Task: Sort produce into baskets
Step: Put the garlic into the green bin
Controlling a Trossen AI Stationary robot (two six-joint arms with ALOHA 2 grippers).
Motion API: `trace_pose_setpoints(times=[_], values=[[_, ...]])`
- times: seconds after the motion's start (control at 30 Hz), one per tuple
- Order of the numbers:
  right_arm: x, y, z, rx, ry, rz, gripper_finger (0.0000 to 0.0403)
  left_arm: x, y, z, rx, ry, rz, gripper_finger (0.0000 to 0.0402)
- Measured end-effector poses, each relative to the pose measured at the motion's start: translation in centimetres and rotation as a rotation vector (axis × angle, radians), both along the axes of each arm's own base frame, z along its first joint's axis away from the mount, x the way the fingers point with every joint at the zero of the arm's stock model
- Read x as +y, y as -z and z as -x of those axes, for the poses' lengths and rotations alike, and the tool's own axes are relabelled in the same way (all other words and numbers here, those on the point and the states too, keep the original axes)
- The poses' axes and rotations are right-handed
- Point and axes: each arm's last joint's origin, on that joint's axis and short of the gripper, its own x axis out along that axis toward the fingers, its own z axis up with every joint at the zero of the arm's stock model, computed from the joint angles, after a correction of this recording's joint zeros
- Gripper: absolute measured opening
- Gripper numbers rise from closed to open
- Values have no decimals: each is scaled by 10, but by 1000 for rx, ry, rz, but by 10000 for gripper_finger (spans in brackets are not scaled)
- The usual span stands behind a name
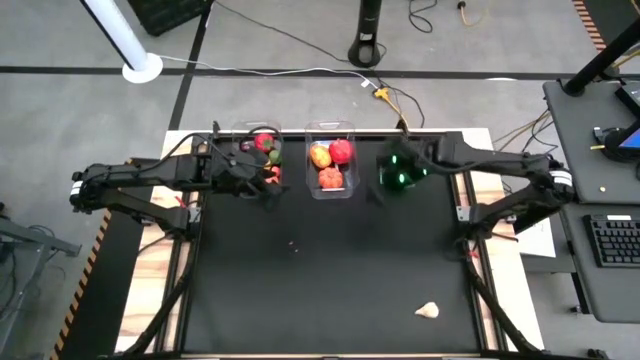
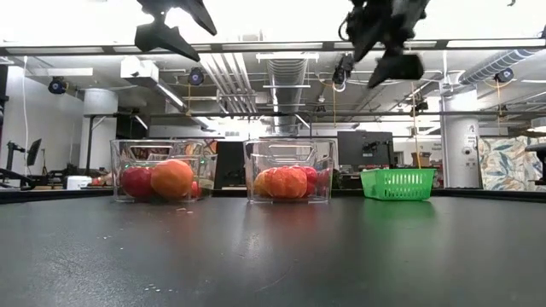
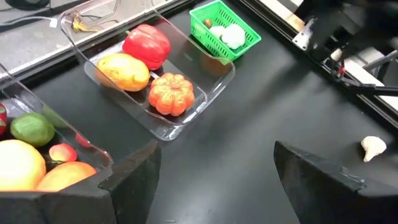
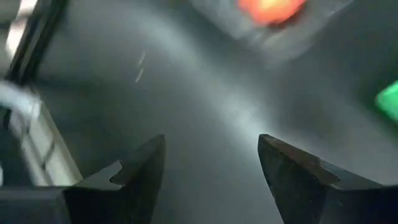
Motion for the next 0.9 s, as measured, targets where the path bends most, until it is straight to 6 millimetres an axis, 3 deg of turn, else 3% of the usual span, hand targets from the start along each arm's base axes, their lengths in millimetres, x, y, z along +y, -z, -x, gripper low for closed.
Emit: trace_pose_setpoints(times=[0.23, 0.47, 0.6, 0.9], values=[[71, 13, 12, 215, -240, -44, 256, 0, 0, 0, 15, 30, -35, 292], [142, 26, 31, 296, -461, -14, 269, 0, 0, 0, 25, 51, -59, 292], [176, 34, 46, 326, -503, 15, 268, 0, 0, 0, 32, 64, -73, 292], [235, 58, 75, 334, -462, -101, 265, 0, 0, 0, 39, 77, -89, 292]])
